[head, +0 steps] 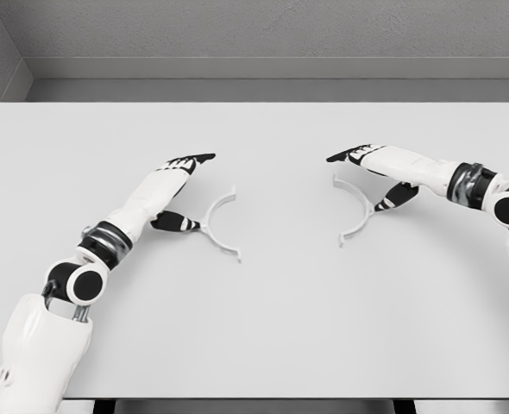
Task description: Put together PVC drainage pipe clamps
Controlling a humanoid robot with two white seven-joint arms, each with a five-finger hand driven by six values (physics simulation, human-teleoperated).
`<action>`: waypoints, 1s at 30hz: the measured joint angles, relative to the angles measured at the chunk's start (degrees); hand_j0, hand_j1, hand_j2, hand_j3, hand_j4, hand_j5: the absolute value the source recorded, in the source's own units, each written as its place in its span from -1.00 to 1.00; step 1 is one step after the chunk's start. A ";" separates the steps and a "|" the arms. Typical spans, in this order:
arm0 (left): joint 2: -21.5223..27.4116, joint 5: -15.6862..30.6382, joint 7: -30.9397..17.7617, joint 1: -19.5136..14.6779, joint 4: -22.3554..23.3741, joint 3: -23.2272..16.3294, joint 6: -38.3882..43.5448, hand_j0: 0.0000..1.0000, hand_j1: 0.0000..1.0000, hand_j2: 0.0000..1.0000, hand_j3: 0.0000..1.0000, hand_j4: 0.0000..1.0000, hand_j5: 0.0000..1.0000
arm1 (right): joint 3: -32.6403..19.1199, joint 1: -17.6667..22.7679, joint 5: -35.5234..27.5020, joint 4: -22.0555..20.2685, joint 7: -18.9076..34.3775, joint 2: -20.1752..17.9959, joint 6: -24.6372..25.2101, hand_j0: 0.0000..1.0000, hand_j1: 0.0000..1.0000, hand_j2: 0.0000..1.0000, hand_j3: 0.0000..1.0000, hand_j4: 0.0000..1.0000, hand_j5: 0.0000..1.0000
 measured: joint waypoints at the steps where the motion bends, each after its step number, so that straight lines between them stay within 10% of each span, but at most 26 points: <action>1: -0.05 -0.02 0.00 -0.17 0.02 -0.01 0.00 1.00 1.00 1.00 1.00 1.00 1.00 | 0.00 0.00 -0.01 -0.01 0.00 0.03 0.00 1.00 1.00 1.00 1.00 1.00 1.00; 30: -5.24 -2.08 -0.04 -1.58 0.72 -1.46 0.16 1.00 1.00 1.00 1.00 1.00 1.00 | 0.08 0.00 -0.07 -0.89 0.00 0.93 0.09 1.00 1.00 1.00 1.00 1.00 1.00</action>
